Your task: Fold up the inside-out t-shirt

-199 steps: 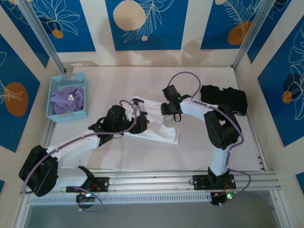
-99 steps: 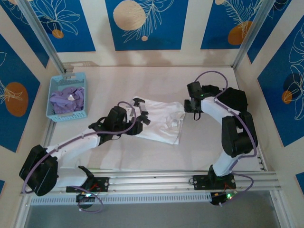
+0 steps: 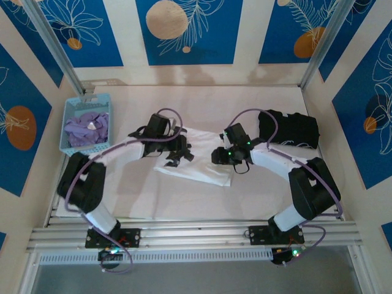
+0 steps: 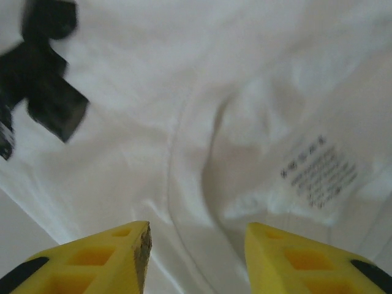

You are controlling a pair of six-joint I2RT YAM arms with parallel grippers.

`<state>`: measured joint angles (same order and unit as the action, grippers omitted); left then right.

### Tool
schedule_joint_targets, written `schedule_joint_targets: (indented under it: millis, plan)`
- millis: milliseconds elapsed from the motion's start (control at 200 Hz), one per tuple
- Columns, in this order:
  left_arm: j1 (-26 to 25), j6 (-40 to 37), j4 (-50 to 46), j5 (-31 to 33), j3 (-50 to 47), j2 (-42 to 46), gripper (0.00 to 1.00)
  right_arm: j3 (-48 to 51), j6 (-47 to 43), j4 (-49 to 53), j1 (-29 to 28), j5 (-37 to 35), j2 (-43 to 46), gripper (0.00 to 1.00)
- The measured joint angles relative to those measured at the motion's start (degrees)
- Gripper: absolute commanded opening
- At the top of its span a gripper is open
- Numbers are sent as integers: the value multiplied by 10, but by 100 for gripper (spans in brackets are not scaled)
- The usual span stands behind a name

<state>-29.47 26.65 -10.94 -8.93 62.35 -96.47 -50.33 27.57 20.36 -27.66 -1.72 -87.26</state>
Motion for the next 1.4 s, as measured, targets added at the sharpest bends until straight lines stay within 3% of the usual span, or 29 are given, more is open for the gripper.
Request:
schedule_joint_targets:
  millis: [150,330,500,635,730,900,1010,1100,1195,1280,1400]
  plan:
    - [8,-18,0,-31,78,-93,67,24,27,1,20,8,-8,43]
    - [46,-18,-4,-49,77,-144,66,13,33,9,52,16,-62,42]
    - [66,-20,19,-59,8,-106,65,-65,24,19,74,19,-126,41]
    - [62,-9,42,-61,-123,-5,65,-169,13,33,80,19,-204,41]
    - [29,19,47,-58,-221,90,65,-268,-1,46,78,24,-272,44]
    - [-122,82,58,-66,-320,236,67,-446,-53,63,58,45,-365,52]
    - [-140,95,65,-80,-325,291,71,-462,-86,64,42,47,-347,57]
    - [-124,81,54,-75,-304,321,75,-412,-99,56,38,48,-297,63]
    - [-56,52,45,-80,-248,303,76,-337,-93,61,61,49,-236,69]
    - [23,27,46,-82,-178,240,78,-282,-78,63,92,47,-198,74]
    - [88,-18,36,-87,-63,109,80,-236,-60,69,131,48,-183,79]
